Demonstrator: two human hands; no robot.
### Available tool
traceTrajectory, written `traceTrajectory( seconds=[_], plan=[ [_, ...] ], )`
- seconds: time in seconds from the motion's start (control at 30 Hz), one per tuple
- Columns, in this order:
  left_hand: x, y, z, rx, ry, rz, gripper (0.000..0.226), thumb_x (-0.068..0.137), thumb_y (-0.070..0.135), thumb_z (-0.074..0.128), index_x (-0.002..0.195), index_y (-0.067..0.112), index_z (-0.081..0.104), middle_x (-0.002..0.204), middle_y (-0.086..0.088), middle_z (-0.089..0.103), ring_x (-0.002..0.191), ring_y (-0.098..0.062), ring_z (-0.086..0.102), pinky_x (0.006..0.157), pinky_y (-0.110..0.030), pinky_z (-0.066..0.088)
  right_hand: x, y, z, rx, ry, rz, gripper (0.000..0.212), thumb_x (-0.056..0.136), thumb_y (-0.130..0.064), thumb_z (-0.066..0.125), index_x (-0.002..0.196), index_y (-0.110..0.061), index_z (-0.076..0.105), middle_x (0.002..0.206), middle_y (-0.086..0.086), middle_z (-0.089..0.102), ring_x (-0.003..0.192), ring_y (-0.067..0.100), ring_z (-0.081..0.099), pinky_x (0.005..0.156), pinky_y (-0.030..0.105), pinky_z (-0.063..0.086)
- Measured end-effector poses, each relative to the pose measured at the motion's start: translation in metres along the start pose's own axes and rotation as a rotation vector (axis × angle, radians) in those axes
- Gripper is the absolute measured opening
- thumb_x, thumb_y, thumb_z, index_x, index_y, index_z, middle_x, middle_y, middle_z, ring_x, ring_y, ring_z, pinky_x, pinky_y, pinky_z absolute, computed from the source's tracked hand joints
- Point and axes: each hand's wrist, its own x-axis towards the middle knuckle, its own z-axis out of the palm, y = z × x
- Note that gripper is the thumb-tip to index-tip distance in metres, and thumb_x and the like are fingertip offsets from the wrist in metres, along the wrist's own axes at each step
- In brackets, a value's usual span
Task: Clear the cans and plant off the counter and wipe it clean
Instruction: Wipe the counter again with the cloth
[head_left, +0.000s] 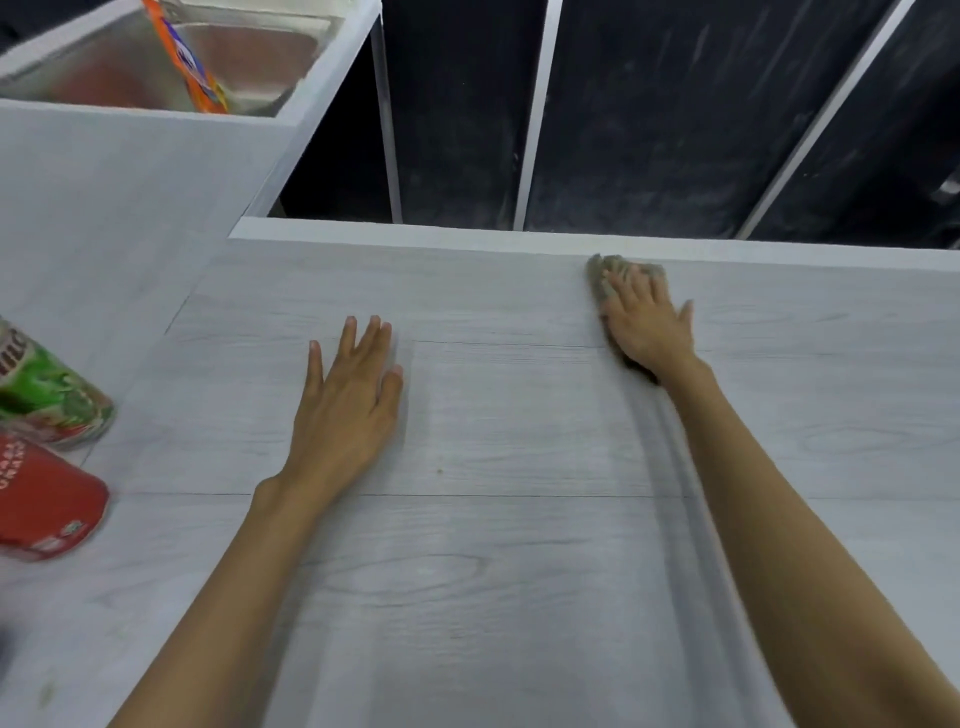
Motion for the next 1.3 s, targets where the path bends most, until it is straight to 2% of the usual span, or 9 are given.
traceTrajectory(
  seconds=[0.13,0.3,0.43,0.57,0.73,0.83,1.0,1.1,1.3],
  plan=[
    [-0.009,-0.007,-0.006,-0.01,-0.003,-0.001,0.051,0.099,0.029,0.018,0.147,0.018,0.004,0.157,0.007,0.002,0.143,-0.005,-0.011,0.114,-0.03,-0.017,-0.023,-0.079,0.038,-0.123,0.029,-0.297,0.054,0.099,-0.027,0.021,0.149,-0.03,0.002,0.158,-0.003,0.003,0.144,0.031,0.0,0.107,0.069,0.007],
    [-0.02,-0.021,-0.021,-0.06,0.002,0.025,0.052,0.099,0.029,0.019,0.147,0.02,0.004,0.156,0.009,0.001,0.141,-0.001,-0.012,0.115,-0.028,-0.016,-0.16,-0.084,0.047,-0.044,-0.157,-0.68,0.066,0.08,-0.052,-0.001,0.145,-0.043,-0.002,0.154,-0.019,-0.013,0.14,0.001,-0.019,0.112,0.044,-0.016],
    [-0.048,-0.038,-0.031,-0.044,-0.003,0.032,0.051,0.099,0.033,0.016,0.146,0.02,0.002,0.155,0.012,-0.001,0.138,0.003,-0.014,0.113,-0.023,-0.018,-0.117,-0.024,0.02,-0.118,-0.105,-0.392,0.059,0.087,-0.055,0.006,0.142,-0.04,-0.006,0.152,-0.018,-0.017,0.141,0.004,-0.019,0.113,0.055,-0.007],
    [-0.084,-0.063,-0.038,0.006,0.003,0.024,0.07,0.083,0.052,0.002,0.146,0.022,0.003,0.149,0.019,-0.006,0.137,0.006,-0.017,0.108,-0.016,-0.023,-0.066,-0.07,0.031,-0.061,-0.058,-0.061,0.051,0.1,-0.037,0.014,0.149,-0.031,0.004,0.159,-0.005,-0.006,0.146,0.018,-0.012,0.115,0.054,-0.007],
    [-0.12,-0.08,-0.042,0.033,-0.002,0.019,0.075,0.077,0.054,-0.004,0.146,0.024,0.001,0.147,0.021,-0.01,0.137,0.005,-0.018,0.11,-0.017,-0.022,-0.152,-0.177,0.079,-0.106,-0.061,-0.517,0.061,0.088,-0.044,-0.001,0.148,-0.035,-0.001,0.159,-0.008,-0.004,0.146,0.021,-0.01,0.112,0.059,-0.002],
    [-0.133,-0.087,-0.042,0.004,-0.014,0.03,0.075,0.077,0.054,-0.005,0.146,0.025,0.0,0.148,0.021,-0.01,0.136,0.007,-0.019,0.106,-0.012,-0.025,-0.232,-0.161,0.077,-0.024,-0.149,-0.645,0.068,0.078,-0.052,-0.003,0.145,-0.04,-0.004,0.154,-0.016,-0.013,0.143,0.007,-0.017,0.112,0.044,-0.015],
    [-0.142,-0.099,-0.046,-0.066,-0.033,0.006,0.073,0.081,0.054,0.001,0.147,0.022,0.001,0.154,0.013,-0.004,0.139,0.002,-0.016,0.114,-0.022,-0.014,-0.19,-0.083,0.049,-0.094,-0.075,-0.324,0.066,0.081,-0.058,0.0,0.144,-0.04,-0.004,0.156,-0.015,-0.012,0.143,0.005,-0.016,0.113,0.051,-0.009],
    [-0.14,-0.1,-0.051,-0.072,-0.015,0.005,0.066,0.086,0.044,0.01,0.147,0.019,0.003,0.156,0.01,-0.002,0.14,0.0,-0.013,0.113,-0.021,-0.012,-0.126,-0.105,0.052,-0.042,-0.043,-0.14,0.053,0.097,-0.047,0.012,0.149,-0.036,0.005,0.159,-0.011,-0.005,0.145,0.013,-0.012,0.113,0.055,-0.007],
    [-0.143,-0.094,-0.053,-0.096,-0.024,0.032,0.065,0.087,0.04,0.011,0.147,0.018,0.004,0.156,0.009,0.0,0.138,0.002,-0.013,0.115,-0.024,-0.011,-0.127,-0.23,0.09,-0.084,-0.133,-0.44,0.05,0.099,-0.04,0.012,0.148,-0.038,0.003,0.159,-0.011,-0.006,0.146,0.018,-0.012,0.112,0.058,-0.006]
  ],
)
